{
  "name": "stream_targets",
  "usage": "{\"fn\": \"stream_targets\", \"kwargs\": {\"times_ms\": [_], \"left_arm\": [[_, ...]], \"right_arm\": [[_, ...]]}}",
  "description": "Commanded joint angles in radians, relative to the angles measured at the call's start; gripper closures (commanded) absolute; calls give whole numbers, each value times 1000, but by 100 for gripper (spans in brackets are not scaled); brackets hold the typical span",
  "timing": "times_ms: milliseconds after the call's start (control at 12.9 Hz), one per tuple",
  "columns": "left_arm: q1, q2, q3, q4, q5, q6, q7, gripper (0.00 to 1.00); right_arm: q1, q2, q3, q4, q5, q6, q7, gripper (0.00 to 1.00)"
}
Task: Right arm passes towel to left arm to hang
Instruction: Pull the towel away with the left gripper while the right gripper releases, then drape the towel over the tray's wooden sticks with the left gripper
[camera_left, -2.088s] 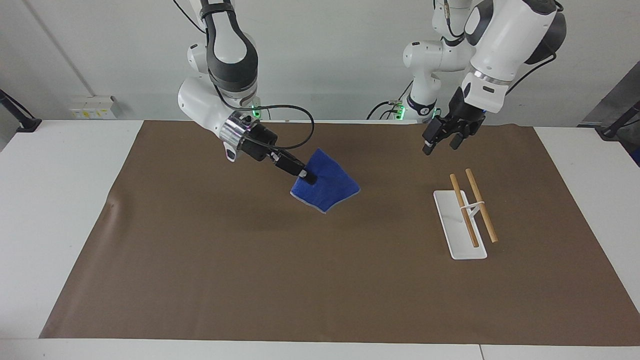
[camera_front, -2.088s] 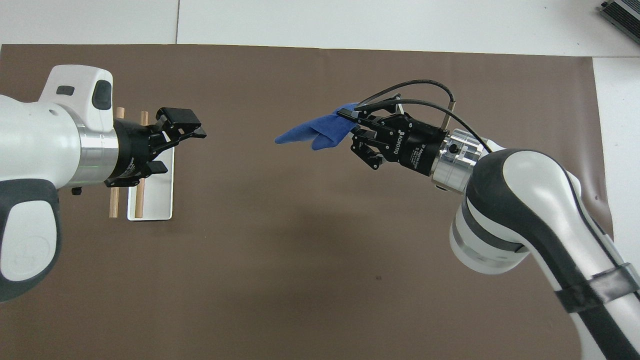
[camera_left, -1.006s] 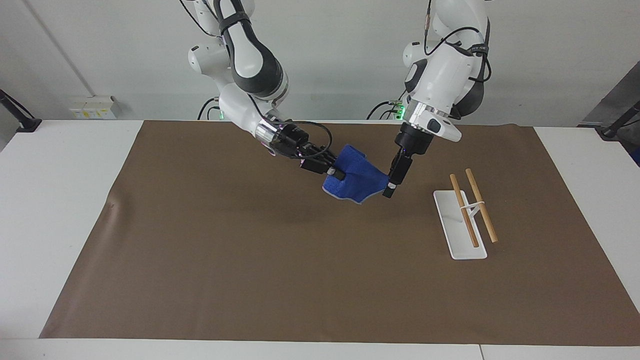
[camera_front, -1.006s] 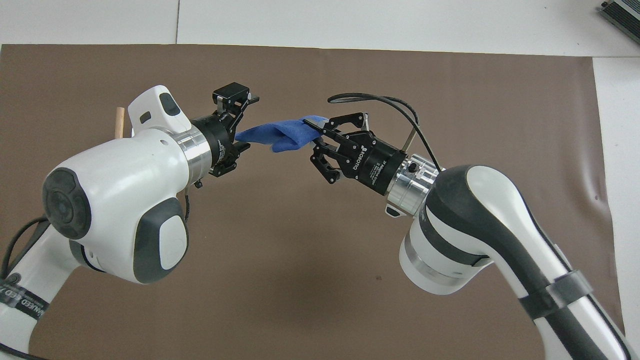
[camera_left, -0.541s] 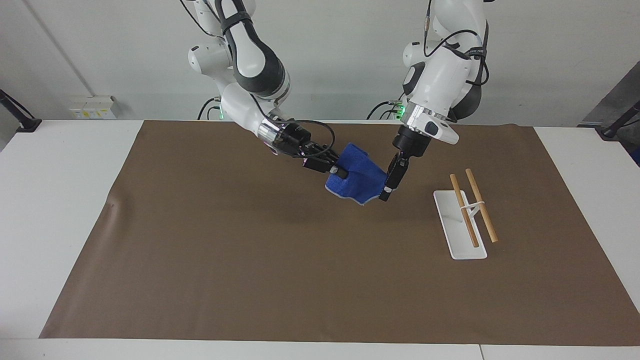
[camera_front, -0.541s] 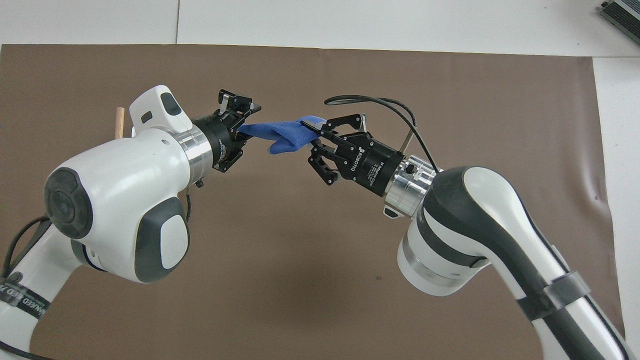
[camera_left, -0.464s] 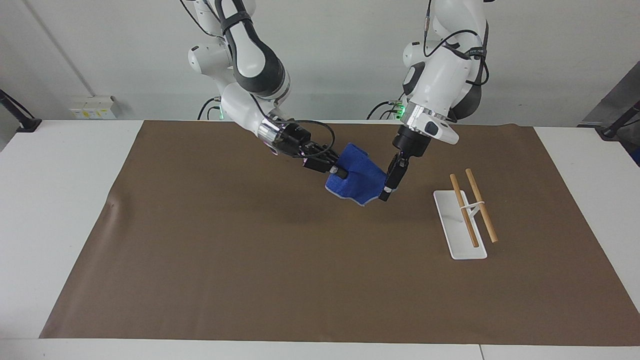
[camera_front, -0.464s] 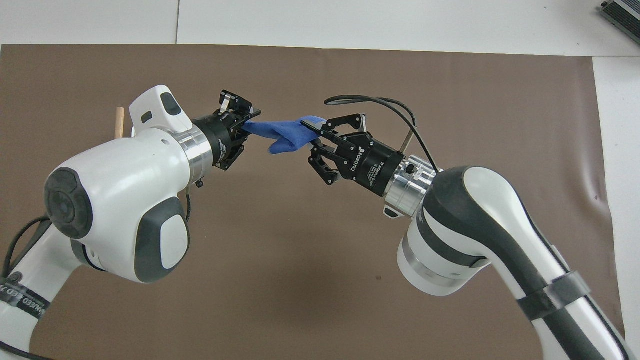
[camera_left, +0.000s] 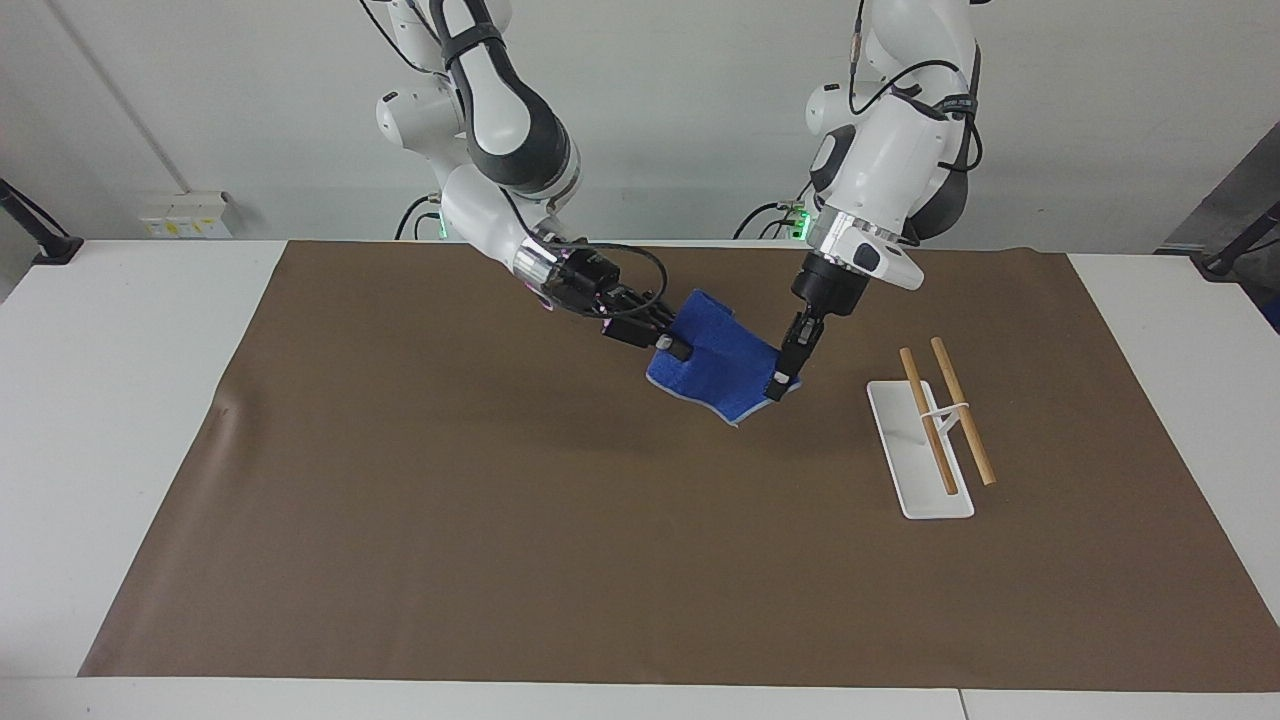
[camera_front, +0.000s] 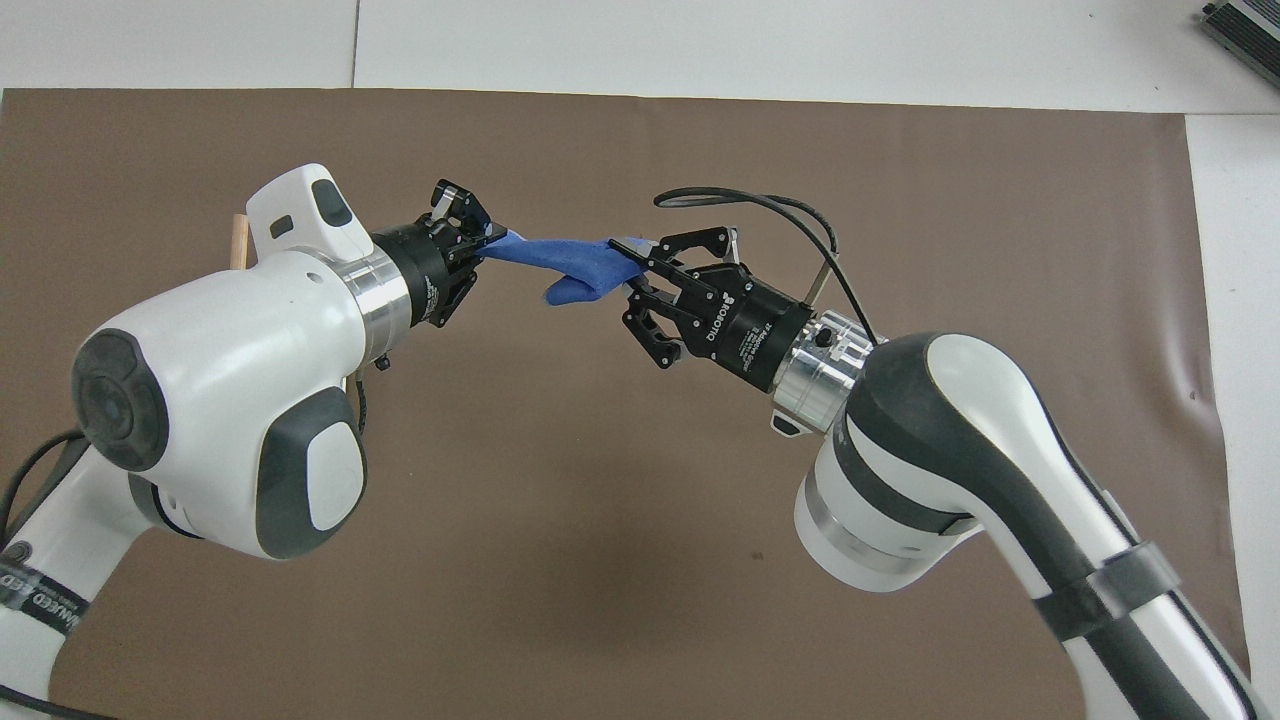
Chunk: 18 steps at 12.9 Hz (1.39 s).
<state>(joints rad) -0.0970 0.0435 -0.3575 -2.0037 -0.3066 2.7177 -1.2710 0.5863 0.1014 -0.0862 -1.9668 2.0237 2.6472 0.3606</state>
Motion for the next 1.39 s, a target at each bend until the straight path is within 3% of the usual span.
{"fn": "stream_targets", "kwargs": {"times_ms": [0, 155, 696, 1083, 1315], "left_arm": [[49, -10, 9, -10, -16, -9, 85, 100], [63, -11, 69, -12, -16, -44, 163, 100], [66, -25, 310, -23, -14, -154, 303, 100], [69, -25, 436, -21, 21, -180, 322, 100], [77, -25, 454, -21, 151, -182, 322, 100]], "right_arm": [[-6, 11, 8, 2, -18, 59, -80, 0], [-14, 26, 8, -1, -182, 98, -117, 0], [-158, 44, 3, -67, -1042, 64, -120, 0], [-313, 40, -1, -49, -1708, -183, -117, 0], [-379, 34, -3, 17, -1911, -335, -118, 0]]}}
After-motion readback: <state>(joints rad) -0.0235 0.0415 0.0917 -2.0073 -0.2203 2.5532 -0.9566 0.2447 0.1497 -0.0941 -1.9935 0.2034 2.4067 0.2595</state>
